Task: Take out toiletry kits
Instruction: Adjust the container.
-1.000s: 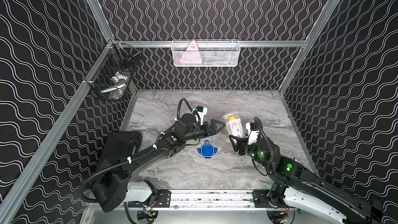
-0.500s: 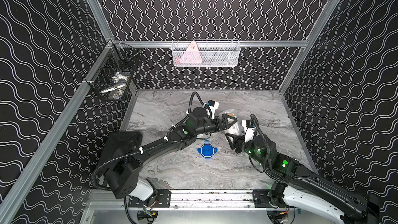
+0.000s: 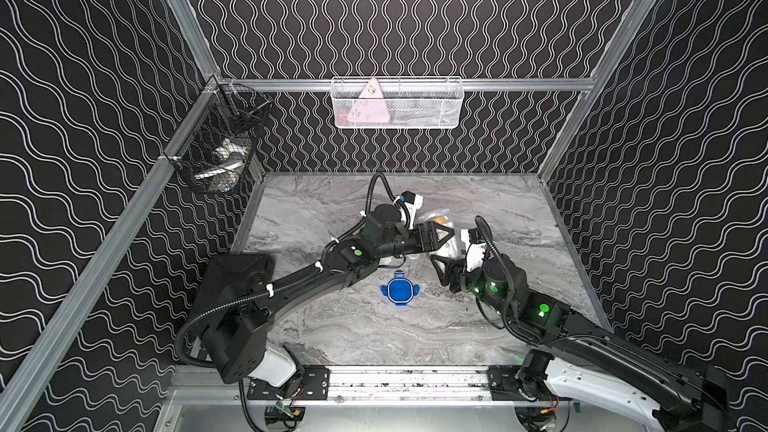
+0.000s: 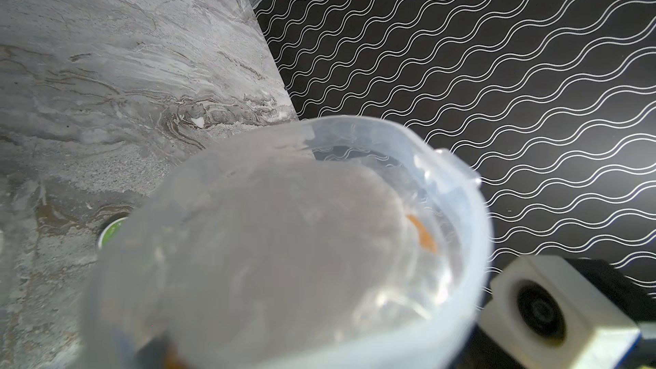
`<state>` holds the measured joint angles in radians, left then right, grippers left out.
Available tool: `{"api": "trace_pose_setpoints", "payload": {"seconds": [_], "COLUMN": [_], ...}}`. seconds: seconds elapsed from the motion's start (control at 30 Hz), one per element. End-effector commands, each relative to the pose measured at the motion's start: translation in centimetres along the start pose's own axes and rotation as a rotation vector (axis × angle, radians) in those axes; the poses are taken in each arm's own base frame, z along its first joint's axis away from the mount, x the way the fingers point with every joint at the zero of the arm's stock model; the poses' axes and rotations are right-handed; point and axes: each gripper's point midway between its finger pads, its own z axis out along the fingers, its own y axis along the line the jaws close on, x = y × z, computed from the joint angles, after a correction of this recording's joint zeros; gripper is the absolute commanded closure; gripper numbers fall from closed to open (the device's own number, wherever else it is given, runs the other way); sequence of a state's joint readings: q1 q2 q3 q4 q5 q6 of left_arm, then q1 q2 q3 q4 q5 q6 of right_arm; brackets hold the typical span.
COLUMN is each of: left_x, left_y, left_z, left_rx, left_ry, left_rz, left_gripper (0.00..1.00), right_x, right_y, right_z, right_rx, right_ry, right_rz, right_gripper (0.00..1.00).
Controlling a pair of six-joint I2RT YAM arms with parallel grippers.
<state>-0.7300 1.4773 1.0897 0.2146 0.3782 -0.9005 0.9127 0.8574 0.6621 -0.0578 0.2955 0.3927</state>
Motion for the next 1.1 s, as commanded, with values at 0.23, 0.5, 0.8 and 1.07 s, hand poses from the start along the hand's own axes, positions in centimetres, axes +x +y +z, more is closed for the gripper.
{"api": "trace_pose_setpoints", "payload": {"seconds": [0.23,0.5,0.8,1.07], "left_x": [-0.2,0.7,0.9,0.7], "left_y": [-2.8,-3.2,-3.7,-2.4], "left_z": [-1.0,-1.1,-1.2,-1.1], "left_rx": [0.085,0.095,0.126,0.056], "left_ry": [-0.001,0.029,0.025,0.015], "left_rz": [0.176,0.211,0.192,0.187], "left_gripper": [0.28,0.28,0.28,0.05], "right_x": [0.3,-0.3,-0.8,-0.6], "right_y": [1.3,0.9,0.2,-0.4], "right_z": [-0.1,-0.2,0.0,-0.4], "right_rx": [-0.056,-0.086,-0.111,-0.071], "right_ry": [0.057,0.093,0.104,0.132], "right_rz": [0.050,0.108,0.155,0.143], "right_gripper": [0.32,0.15,0.34,0.51]}}
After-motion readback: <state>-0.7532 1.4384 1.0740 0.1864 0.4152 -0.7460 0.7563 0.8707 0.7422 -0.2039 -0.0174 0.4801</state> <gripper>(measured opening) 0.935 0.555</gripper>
